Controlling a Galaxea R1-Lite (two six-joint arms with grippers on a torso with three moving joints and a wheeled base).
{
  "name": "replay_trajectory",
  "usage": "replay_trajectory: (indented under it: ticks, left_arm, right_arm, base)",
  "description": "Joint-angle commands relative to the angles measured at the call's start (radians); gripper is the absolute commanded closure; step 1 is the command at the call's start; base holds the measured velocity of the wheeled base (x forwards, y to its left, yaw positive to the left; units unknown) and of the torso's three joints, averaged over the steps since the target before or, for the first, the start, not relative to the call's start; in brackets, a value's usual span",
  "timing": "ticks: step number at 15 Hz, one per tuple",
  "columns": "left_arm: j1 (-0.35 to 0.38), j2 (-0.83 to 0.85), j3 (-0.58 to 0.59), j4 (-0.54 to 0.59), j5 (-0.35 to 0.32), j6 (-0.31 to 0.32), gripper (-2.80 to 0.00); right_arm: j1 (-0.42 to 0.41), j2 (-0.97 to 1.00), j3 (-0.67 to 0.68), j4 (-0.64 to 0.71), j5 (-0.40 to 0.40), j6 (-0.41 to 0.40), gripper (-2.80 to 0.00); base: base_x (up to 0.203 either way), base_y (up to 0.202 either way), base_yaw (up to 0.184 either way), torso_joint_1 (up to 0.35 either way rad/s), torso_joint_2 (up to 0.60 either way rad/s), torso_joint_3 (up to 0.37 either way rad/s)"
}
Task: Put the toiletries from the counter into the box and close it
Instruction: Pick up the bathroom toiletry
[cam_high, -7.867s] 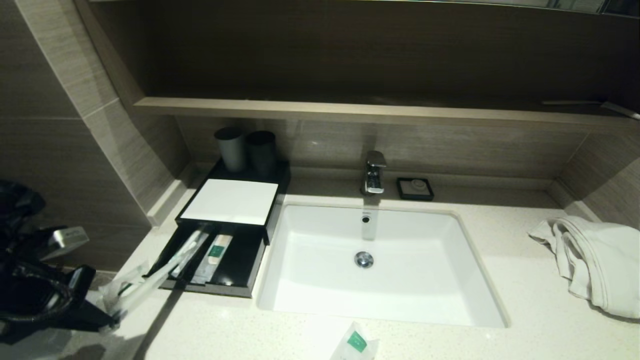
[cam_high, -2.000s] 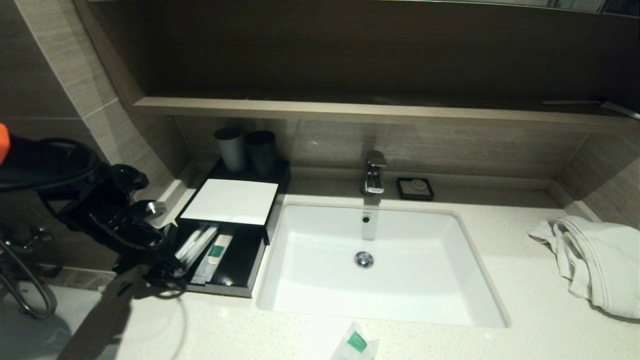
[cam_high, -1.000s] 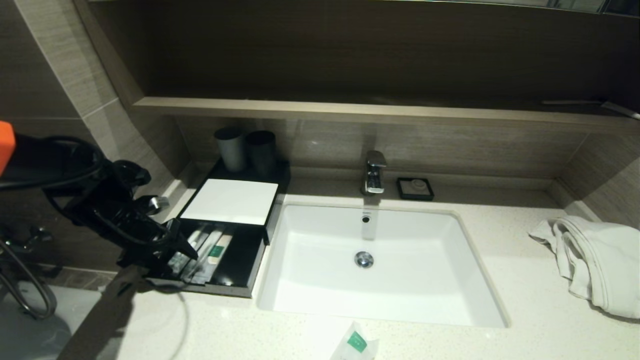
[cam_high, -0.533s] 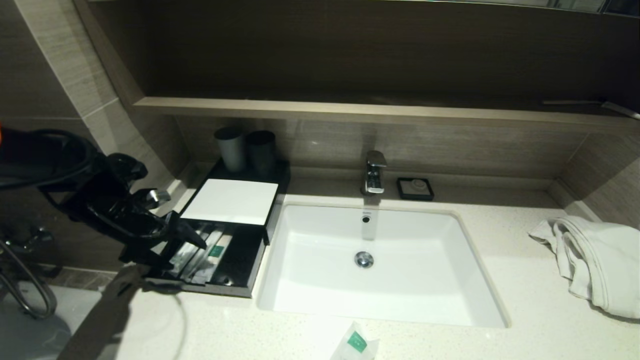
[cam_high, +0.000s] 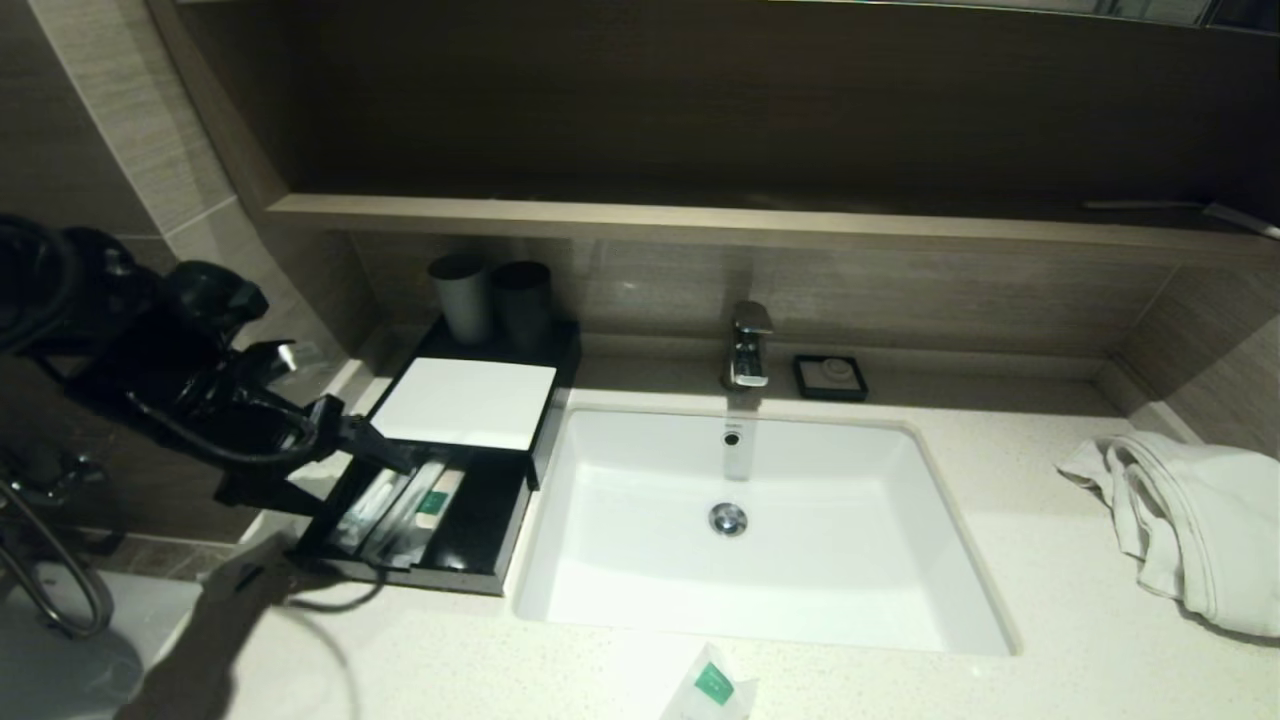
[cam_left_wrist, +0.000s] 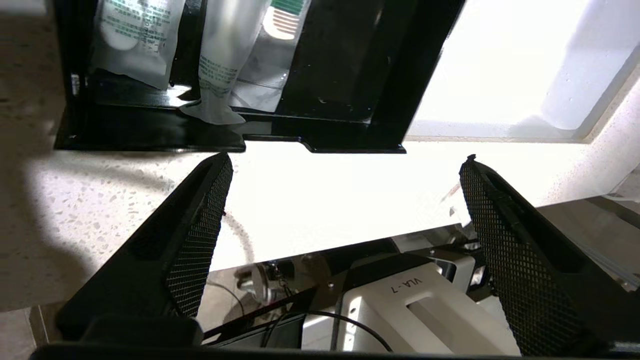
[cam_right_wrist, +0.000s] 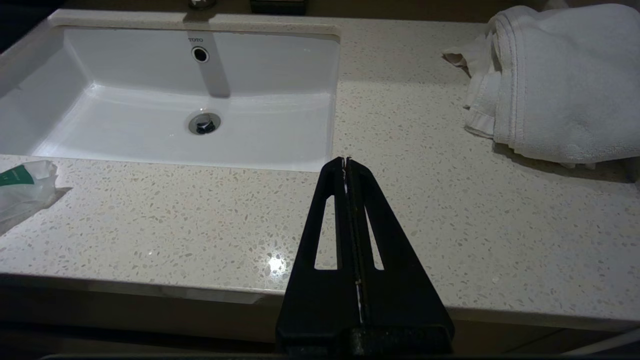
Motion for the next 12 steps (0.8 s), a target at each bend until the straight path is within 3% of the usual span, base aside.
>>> replay_trajectory:
  ticks: [1, 3, 4, 8, 10, 12]
  left_arm:
    - [0.006, -0.074, 0.013, 0.001, 0.004, 0.000, -2.80]
    - [0.025, -0.125, 0.032, 0.000, 0.028, 0.000, -2.80]
    - [0.042, -0.148, 0.047, -0.001, 0.053, -0.001, 0.00]
    - [0.129, -0.211, 0.078, -0.002, 0.168, 0.001, 0.00]
    - [0.183, -0.231, 0.102, -0.003, 0.182, 0.018, 0.00]
    - [0.259, -0.234, 0.127, -0.003, 0.183, 0.074, 0.00]
  right_arm:
    - [0.000, 0.000, 0.000, 0.000, 0.000, 0.000, 0.00]
    - [0.000, 0.000, 0.000, 0.000, 0.000, 0.000, 0.00]
    - [0.000, 0.000, 0.000, 0.000, 0.000, 0.000, 0.00]
    - [0.000, 0.000, 0.000, 0.000, 0.000, 0.000, 0.00]
    - [0.000, 0.000, 0.000, 0.000, 0.000, 0.000, 0.00]
    - [0.000, 0.000, 0.000, 0.000, 0.000, 0.000, 0.00]
  base:
    - [0.000, 0.000, 0.000, 0.000, 0.00, 0.000]
    - [0.000, 0.000, 0.000, 0.000, 0.00, 0.000]
    - [0.000, 0.000, 0.000, 0.000, 0.00, 0.000]
    - [0.000, 0.000, 0.000, 0.000, 0.00, 0.000]
    - [0.000, 0.000, 0.000, 0.000, 0.00, 0.000]
    - [0.000, 0.000, 0.000, 0.000, 0.00, 0.000]
